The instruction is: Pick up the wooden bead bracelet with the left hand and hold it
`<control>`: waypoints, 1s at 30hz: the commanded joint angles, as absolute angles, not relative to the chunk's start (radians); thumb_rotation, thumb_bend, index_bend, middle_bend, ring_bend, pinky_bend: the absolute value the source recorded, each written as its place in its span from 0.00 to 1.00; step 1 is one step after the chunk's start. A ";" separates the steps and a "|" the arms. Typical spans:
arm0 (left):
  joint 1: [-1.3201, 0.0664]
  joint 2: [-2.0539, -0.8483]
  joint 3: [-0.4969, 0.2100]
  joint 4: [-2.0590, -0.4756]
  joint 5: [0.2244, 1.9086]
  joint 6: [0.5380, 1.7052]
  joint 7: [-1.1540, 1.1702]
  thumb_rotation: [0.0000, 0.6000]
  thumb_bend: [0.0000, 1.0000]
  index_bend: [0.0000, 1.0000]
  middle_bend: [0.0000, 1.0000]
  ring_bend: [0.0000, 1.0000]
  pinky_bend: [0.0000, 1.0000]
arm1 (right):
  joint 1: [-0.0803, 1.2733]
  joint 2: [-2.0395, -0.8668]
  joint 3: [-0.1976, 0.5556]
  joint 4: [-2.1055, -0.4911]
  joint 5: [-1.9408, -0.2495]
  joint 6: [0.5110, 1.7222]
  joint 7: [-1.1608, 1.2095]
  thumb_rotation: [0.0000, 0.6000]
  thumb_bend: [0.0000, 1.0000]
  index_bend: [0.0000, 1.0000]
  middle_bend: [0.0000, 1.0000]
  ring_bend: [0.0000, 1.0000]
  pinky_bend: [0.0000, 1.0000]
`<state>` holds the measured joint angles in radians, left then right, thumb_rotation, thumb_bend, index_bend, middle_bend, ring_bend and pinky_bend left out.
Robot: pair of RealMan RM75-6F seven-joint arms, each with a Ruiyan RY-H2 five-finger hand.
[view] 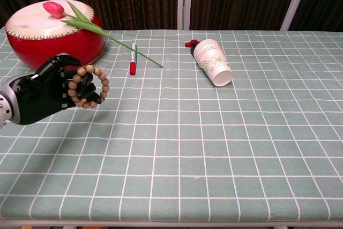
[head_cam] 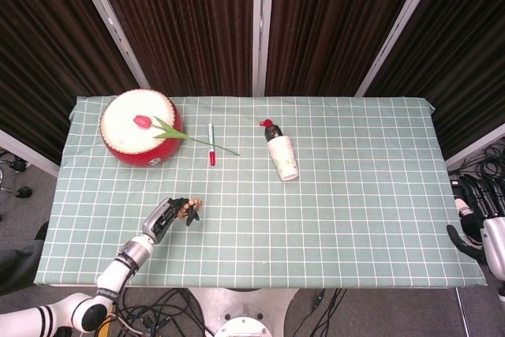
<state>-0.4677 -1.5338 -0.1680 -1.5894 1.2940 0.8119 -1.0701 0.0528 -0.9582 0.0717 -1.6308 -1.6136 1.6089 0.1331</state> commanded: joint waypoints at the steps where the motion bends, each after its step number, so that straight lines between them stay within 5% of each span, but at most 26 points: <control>1: -0.468 -1.534 -0.169 -1.589 1.292 0.811 -1.069 0.41 0.58 0.68 0.74 0.49 0.11 | 0.052 -0.958 0.072 -1.631 -1.614 1.609 0.133 1.00 0.21 0.00 0.09 0.00 0.00; 14: -0.467 -1.536 -0.167 -1.589 1.293 0.808 -1.060 0.51 0.60 0.67 0.73 0.49 0.11 | 0.055 -0.960 0.073 -1.628 -1.610 1.605 0.135 1.00 0.21 0.00 0.09 0.00 0.00; 22: -0.470 -1.535 -0.167 -1.584 1.307 0.802 -1.079 0.54 0.66 0.51 0.65 0.47 0.11 | 0.055 -0.959 0.073 -1.630 -1.609 1.603 0.134 1.00 0.21 0.00 0.09 0.00 0.00; 30: -0.470 -1.537 -0.161 -1.578 1.322 0.806 -1.089 0.58 0.74 0.45 0.61 0.46 0.11 | 0.054 -0.958 0.073 -1.631 -1.609 1.604 0.134 1.00 0.21 0.00 0.09 0.00 0.00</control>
